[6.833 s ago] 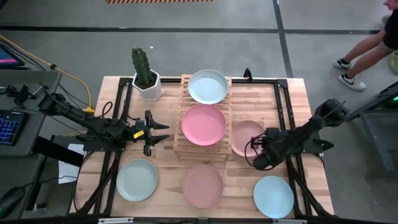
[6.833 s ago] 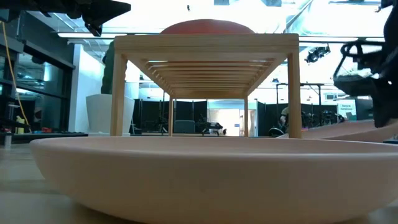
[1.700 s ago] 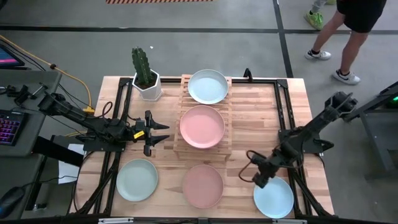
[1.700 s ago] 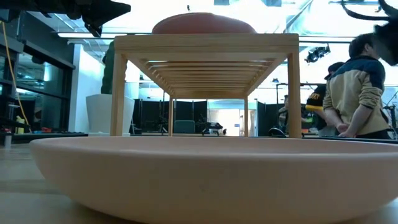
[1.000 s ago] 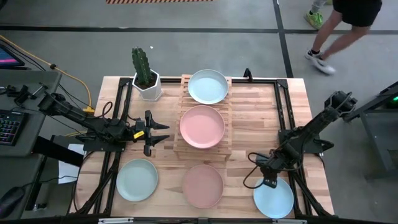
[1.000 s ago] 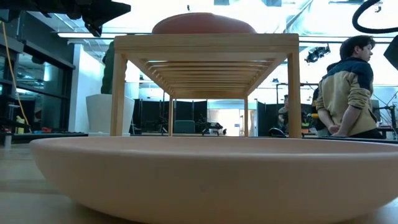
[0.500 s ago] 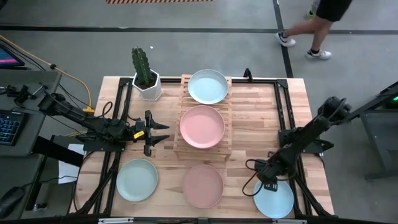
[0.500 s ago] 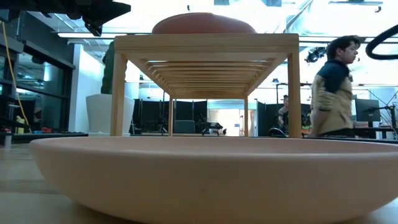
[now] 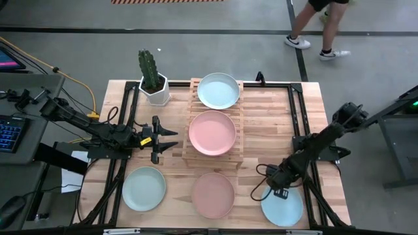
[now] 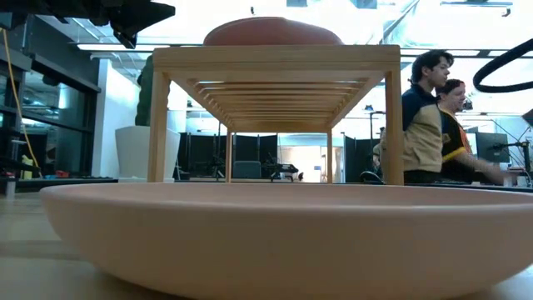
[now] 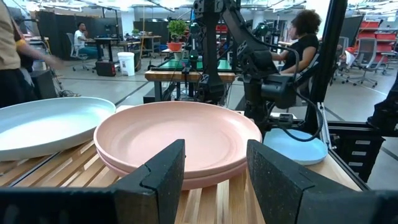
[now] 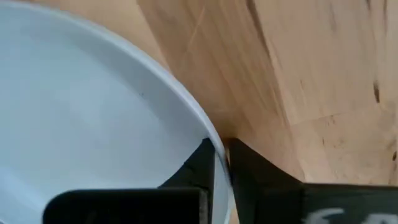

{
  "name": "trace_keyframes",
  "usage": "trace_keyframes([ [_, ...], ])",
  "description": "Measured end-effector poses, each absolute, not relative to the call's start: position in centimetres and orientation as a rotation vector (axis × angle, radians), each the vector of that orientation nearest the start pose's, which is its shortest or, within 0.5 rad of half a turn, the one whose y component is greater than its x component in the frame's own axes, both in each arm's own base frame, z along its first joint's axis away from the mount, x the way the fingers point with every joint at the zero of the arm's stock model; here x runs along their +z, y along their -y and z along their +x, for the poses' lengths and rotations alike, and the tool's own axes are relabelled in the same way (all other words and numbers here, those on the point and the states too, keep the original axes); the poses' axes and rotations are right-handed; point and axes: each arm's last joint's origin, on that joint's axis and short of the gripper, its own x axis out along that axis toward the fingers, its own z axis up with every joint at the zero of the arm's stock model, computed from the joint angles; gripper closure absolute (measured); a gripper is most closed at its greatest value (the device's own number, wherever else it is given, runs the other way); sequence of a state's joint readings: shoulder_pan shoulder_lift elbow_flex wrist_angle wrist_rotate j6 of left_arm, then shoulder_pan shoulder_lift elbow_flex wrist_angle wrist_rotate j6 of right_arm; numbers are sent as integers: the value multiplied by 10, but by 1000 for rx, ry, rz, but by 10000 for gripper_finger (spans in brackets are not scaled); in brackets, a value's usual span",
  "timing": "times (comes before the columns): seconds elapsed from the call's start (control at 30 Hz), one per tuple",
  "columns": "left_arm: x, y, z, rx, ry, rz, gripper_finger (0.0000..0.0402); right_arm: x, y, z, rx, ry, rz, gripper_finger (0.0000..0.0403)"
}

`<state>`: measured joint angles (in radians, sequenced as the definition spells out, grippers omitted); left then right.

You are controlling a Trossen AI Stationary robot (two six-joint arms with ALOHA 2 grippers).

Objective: Place and stack plates onto a shelf
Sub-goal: Stack the white plate on the gray plate on the shelf

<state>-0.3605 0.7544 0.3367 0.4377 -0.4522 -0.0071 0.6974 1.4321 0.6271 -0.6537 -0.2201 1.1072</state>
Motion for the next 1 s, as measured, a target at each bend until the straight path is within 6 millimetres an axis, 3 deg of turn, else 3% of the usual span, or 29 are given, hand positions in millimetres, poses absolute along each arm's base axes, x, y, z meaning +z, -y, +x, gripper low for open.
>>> trace_keyframes([
  [0.17, 242, 48, 163, 92, 19, -15, 241, 146, -125, 163, -128, -1543, 538, 399],
  [0.63, 242, 48, 163, 92, 19, -15, 241, 213, -100, 160, 90, -1167, 789, 402],
  [0.87, 242, 48, 163, 92, 19, -15, 241, 251, -104, 174, 325, -811, 954, 403],
  [1.0, 242, 48, 163, 97, 23, -1, 241, 268, -91, 187, 266, -650, 932, 403],
])
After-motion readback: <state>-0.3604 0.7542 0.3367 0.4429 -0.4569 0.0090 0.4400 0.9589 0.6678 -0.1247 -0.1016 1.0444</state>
